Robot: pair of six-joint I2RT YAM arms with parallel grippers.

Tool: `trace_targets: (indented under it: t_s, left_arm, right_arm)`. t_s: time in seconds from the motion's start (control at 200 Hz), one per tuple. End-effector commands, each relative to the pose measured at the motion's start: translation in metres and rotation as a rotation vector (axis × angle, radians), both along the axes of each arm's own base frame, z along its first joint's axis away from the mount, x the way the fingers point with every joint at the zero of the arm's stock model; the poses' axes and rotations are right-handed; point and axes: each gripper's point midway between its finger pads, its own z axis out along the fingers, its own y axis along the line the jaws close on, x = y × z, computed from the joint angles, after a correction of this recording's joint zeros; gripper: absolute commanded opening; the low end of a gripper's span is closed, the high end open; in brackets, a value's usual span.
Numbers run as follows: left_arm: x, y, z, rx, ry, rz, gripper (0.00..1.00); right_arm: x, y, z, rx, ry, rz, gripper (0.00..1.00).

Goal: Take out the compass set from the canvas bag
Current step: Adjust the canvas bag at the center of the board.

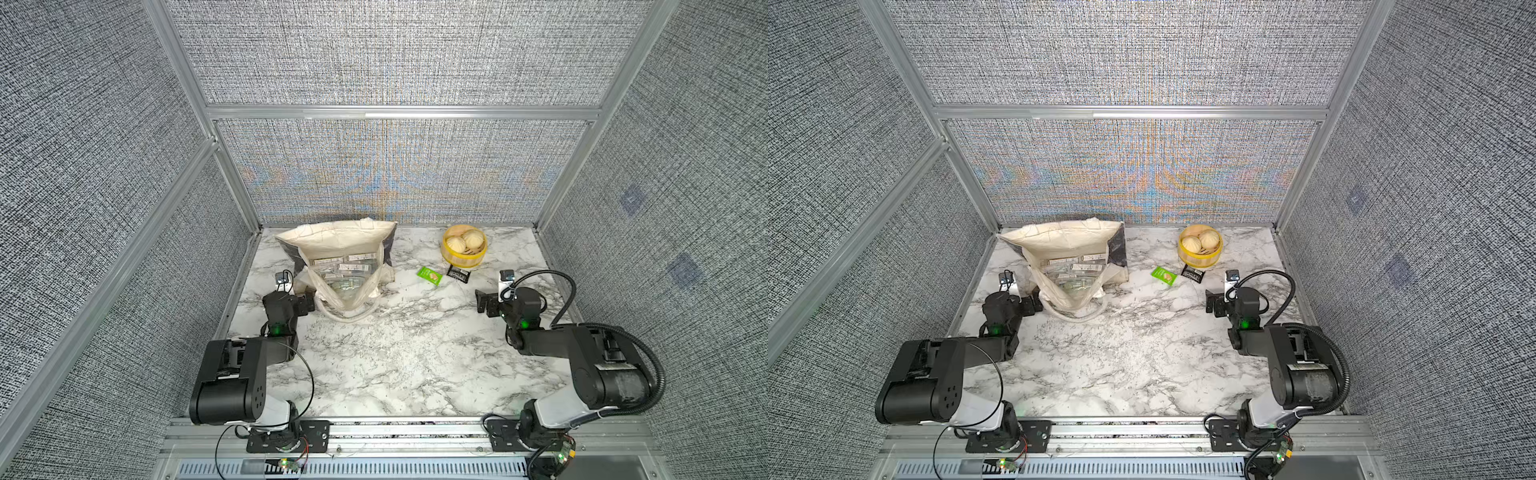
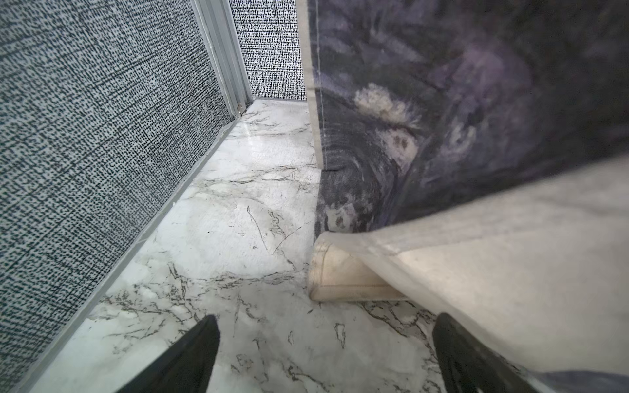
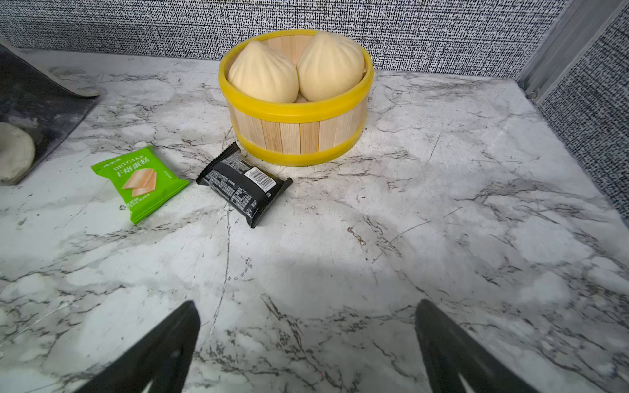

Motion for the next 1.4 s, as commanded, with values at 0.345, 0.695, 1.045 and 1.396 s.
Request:
trace_targets:
  t_s: [0.345, 0.695, 1.045, 1.396]
  left_arm:
    - [0.003, -0.001, 0.007, 0.003, -0.027, -0.005, 0.98]
    - [0.002, -0.001, 0.007, 0.003, -0.028, -0.005, 0.99]
    - [0.002, -0.003, 0.012, 0.011, -0.048, -0.013, 0.98]
    - [-0.054, -0.003, 0.129, -0.173, 0.103, 0.109, 0.99]
  right_arm:
    - [0.001, -0.005, 0.007, 0.000, -0.034, -0.034, 0.99]
    - [0.001, -0.005, 0.007, 0.000, -0.032, -0.035, 0.99]
    - [0.001, -0.006, 0.010, -0.016, -0.046, -0.053, 0.99]
    - [-0.021, 0.103, 0.147, 0.127, 0.058, 0.056, 0.99]
